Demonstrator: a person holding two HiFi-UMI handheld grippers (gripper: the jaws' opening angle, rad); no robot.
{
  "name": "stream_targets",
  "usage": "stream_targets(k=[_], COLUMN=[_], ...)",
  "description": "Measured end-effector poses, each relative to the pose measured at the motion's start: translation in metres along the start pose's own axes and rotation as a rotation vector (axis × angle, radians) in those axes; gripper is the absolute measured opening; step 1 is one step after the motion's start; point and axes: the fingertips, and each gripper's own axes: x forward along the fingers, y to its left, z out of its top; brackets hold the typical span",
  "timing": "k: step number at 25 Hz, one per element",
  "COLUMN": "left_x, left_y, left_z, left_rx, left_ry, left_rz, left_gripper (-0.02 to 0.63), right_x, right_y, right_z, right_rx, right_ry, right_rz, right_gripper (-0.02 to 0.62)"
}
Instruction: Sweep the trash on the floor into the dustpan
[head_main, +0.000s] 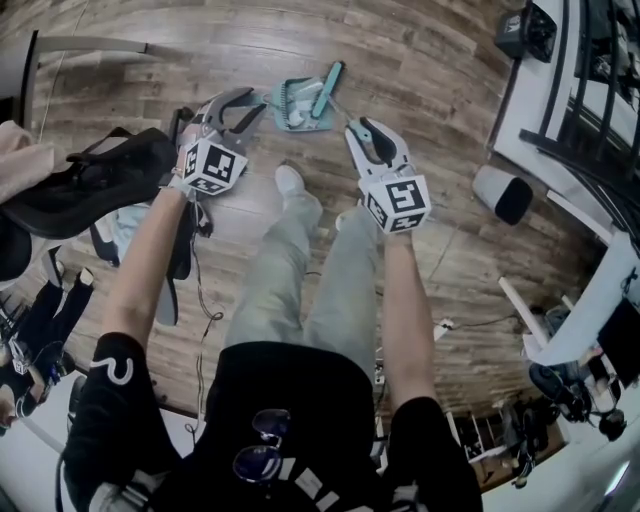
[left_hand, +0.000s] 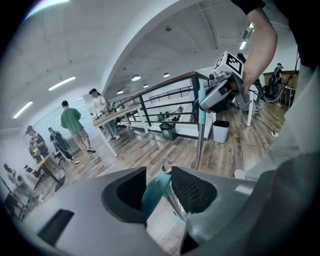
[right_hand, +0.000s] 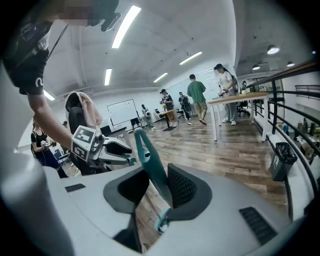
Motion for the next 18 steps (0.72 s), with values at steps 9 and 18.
stream_targets(k=[9,18], left_x=[-0.002,-0.007], left_y=[-0.005,-0.004], left_z=[-0.002,-0.006], left_rx=[-0.024,-0.101], left_ry=[0.021,0.109], left_rz=[-0.002,-0.007], left_gripper=[0.156,0.158], right_x=[-0.011,-0.039], right_y=[-0.016,-0.030], right_z=[-0.001,0.011], right_rx=[-0.001,-0.031], right_ry=[-0.008,-0.002], right_rz=[-0.045,-0.119], right_gripper=[0.100,0.092])
